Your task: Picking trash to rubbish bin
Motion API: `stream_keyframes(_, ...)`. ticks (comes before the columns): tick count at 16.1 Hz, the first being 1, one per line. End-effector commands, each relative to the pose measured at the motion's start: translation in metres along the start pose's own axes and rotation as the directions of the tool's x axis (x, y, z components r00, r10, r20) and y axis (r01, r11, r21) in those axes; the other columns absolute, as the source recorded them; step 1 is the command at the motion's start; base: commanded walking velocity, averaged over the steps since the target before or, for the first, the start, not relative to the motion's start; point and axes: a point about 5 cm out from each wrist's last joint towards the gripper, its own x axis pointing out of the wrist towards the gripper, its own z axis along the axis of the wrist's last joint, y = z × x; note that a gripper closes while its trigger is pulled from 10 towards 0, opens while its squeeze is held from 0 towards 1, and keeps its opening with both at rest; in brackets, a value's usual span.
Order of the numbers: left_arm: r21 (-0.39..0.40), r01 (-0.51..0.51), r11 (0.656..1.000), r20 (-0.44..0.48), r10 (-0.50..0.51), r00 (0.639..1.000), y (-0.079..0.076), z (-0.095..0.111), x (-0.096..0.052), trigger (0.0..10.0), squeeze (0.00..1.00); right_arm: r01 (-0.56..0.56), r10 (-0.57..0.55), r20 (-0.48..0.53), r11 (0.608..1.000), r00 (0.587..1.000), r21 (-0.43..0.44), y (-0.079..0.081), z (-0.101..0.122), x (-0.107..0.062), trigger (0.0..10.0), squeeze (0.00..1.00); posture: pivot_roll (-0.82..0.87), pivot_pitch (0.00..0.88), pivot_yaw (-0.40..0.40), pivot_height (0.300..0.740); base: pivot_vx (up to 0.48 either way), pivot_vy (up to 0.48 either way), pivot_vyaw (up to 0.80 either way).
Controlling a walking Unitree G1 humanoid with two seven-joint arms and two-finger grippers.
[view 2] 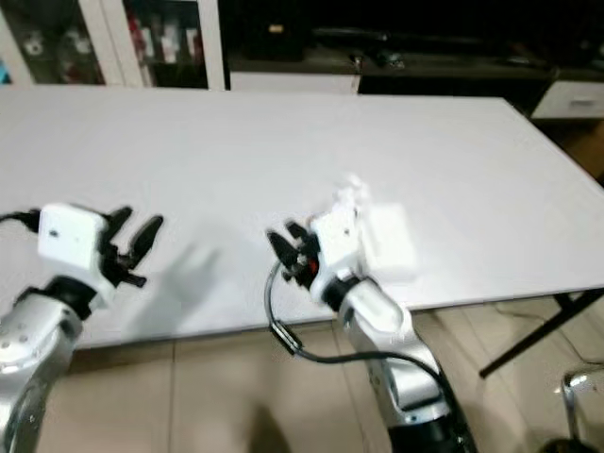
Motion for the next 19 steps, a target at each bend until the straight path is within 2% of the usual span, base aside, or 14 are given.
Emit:
stream_keyframes(1, -0.017, 0.108, 0.994, 0.012, -0.108, 0.994, -0.015, 0.001, 0.008, 10.0, 0.0, 0.076, -0.076, 0.001, 0.997, 0.997, -0.032, -0.019, 0.01, -0.009, 10.0, 0.0, 0.04, 0.014, -0.047, 0.74, 0.36, 0.0, -0.8)
stream_keyframes(5, 0.01, 0.219, 0.976, 0.022, -0.22, 0.975, -0.026, 0.003, 0.025, 10.0, 0.0, 0.184, -0.194, -0.065, 0.973, 0.979, -0.136, -0.051, 0.031, -0.033, 10.0, 0.0, 0.0, 0.008, -0.016, 0.74, 0.358, 0.0, -0.6)
stream_keyframes(9, -0.002, 0.257, 0.966, 0.023, -0.257, 0.966, -0.024, 0.011, 0.034, 10.0, 0.0, 0.057, -0.08, -0.172, 0.989, 0.982, -0.133, -0.053, 0.045, -0.022, 10.0, 0.0, -0.01, 0.011, -0.028, 0.74, 0.08, 0.0, 0.0)
stream_keyframes(10, 0.013, 0.279, 0.96, 0.017, -0.28, 0.96, -0.024, 0.011, 0.033, 10.0, 0.0, 0.012, -0.04, -0.217, 0.991, 0.975, -0.131, -0.053, 0.045, -0.019, 10.0, 1.0, -0.01, 0.011, -0.033, 0.74, 0.0, 0.0, 0.0)
stream_keyframes(11, 0.046, 0.322, 0.946, -0.004, -0.323, 0.947, -0.023, 0.011, 0.031, 10.0, 0.0, -0.065, 0.022, -0.298, 0.989, 0.954, -0.136, -0.055, 0.045, -0.017, 10.0, 1.0, 0.0, 0.012, -0.038, 0.74, 0.0, 0.0, 0.0)
stream_keyframes(12, 0.028, 0.365, 0.931, -0.013, -0.365, 0.931, -0.022, 0.012, 0.028, 10.0, 0.0, -0.118, 0.062, -0.353, 0.984, 0.933, -0.137, -0.058, 0.047, -0.019, 10.0, 1.0, 0.01, 0.013, -0.046, 0.74, 0.0, 0.0, 0.0)
stream_keyframes(14, 0.028, 0.446, 0.895, -0.029, -0.445, 0.895, -0.025, 0.013, 0.022, 10.0, 0.0, -0.174, 0.09, -0.446, 0.973, 0.89, -0.151, -0.07, 0.052, -0.03, 10.0, 1.0, 0.01, 0.016, -0.062, 0.74, 0.0, 0.0, 0.0)
stream_keyframes(15, 0.029, 0.46, 0.887, -0.028, -0.459, 0.888, -0.026, 0.013, 0.021, 10.0, 0.0, -0.186, 0.097, -0.465, 0.971, 0.88, -0.151, -0.072, 0.052, -0.032, 10.0, 1.0, 0.01, 0.016, -0.062, 0.74, 0.0, 0.0, 0.0)
stream_keyframes(16, 0.008, 0.488, 0.873, -0.021, -0.488, 0.873, -0.03, 0.015, 0.019, 10.0, 0.0, -0.223, 0.121, -0.515, 0.965, 0.849, -0.14, -0.075, 0.051, -0.039, 10.0, 1.0, 0.01, 0.015, -0.064, 0.74, 0.0, 0.0, 0.0)
stream_keyframes(17, -0.005, 0.545, 0.839, -0.02, -0.545, 0.839, -0.037, 0.017, 0.015, 10.0, 0.0, -0.287, 0.16, -0.59, 0.95, 0.791, -0.126, -0.077, 0.046, -0.051, 10.0, 1.0, 0.0, 0.019, -0.07, 0.74, 0.0, 0.0, 0.0)
stream_keyframes(18, -0.007, 0.568, 0.823, -0.021, -0.568, 0.823, -0.04, 0.017, 0.014, 10.0, 0.0, -0.307, 0.17, -0.615, 0.944, 0.77, -0.123, -0.077, 0.044, -0.055, 10.0, 1.0, 0.0, 0.02, -0.071, 0.74, 0.0, 0.0, 0.0)
stream_keyframes(19, -0.012, 0.603, 0.798, -0.028, -0.603, 0.798, -0.045, 0.017, 0.011, 10.0, 0.0, -0.349, 0.205, -0.66, 0.933, 0.722, -0.092, -0.074, 0.04, -0.061, 10.0, 1.0, -0.01, 0.024, -0.078, 0.74, 0.0, 0.0, 0.0)
